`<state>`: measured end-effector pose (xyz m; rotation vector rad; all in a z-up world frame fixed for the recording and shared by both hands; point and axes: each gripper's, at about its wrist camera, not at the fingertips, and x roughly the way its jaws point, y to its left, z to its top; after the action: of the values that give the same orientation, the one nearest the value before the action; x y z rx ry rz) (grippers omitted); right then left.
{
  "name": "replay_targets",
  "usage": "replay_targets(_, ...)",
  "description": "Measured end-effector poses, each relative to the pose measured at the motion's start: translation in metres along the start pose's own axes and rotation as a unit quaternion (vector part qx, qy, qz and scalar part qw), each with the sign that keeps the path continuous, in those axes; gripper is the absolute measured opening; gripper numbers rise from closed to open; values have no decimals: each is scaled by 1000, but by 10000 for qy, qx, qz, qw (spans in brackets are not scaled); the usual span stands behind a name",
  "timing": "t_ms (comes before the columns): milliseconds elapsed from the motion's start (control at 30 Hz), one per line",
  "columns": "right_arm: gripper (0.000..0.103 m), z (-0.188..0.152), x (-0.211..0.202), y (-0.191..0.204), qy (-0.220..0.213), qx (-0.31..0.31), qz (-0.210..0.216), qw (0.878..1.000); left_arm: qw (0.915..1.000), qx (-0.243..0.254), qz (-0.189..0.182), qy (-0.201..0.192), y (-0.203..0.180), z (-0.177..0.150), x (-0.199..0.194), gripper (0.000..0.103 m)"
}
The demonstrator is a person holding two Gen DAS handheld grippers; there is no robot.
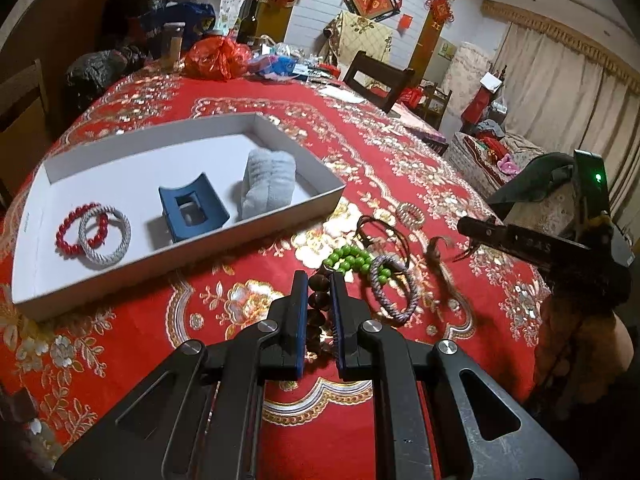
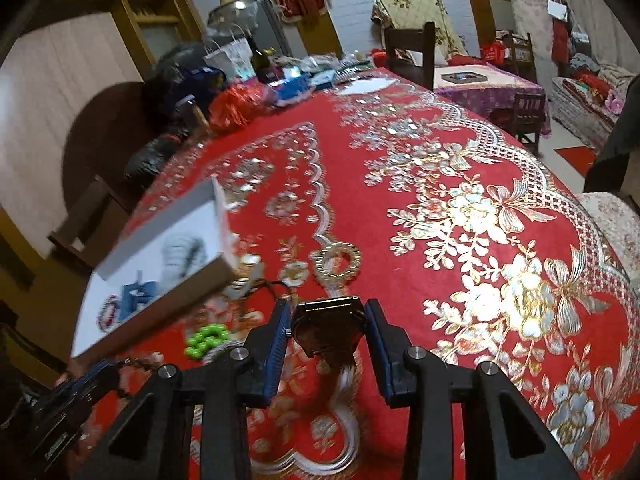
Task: Organize jewelry
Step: 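Grasp the gold watch band with the right tool while left holds the wooden beads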
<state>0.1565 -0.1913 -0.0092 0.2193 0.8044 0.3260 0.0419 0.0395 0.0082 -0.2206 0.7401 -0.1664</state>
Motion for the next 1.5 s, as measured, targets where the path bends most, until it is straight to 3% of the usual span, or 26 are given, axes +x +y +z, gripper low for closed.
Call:
replay_targets(167,36,-3,-11,7,-167,-114,-9,9998,9999,14,10,-101,-5,4,-11,9)
replay_targets(967,36,-5,-9,11,-168,-300,-234,9991,9986,-35,-164,-507,-17,29,-46,9)
replay_targets(1500,36,-4,-13,17,-298,-449,-271,9982,9991,-114,-101,-397,-11,25,-39,9)
